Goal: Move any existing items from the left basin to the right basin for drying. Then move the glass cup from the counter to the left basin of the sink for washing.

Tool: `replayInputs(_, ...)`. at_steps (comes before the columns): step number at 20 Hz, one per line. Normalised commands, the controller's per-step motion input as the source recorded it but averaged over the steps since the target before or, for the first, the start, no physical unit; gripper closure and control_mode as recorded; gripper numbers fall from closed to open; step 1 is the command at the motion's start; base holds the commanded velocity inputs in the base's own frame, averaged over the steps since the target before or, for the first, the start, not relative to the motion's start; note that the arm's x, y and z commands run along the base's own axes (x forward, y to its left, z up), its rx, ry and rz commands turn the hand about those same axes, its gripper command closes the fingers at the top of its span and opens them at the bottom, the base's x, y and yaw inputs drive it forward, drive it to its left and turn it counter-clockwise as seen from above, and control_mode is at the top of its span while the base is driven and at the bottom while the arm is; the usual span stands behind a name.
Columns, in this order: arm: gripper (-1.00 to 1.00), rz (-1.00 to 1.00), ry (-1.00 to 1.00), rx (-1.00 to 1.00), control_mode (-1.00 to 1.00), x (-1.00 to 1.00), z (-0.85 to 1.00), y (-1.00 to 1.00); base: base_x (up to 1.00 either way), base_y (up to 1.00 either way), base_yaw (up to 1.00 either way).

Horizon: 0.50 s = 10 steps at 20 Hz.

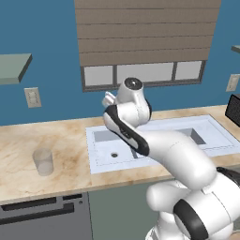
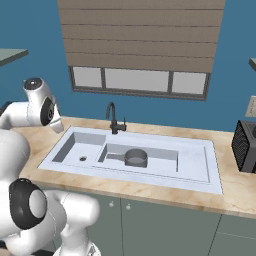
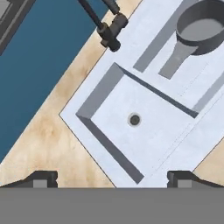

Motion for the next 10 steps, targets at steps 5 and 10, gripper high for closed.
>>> replayInputs(5, -1.0, 0.37, 0.06, -0.1, -1.0, -0.01, 0.0, 0.76, 0.0, 0.0, 0.0)
replayInputs(10, -1.0, 0.33, 0.02, -0.13, -1.0, -0.09, 0.0, 0.73, 0.0, 0.0, 0.0)
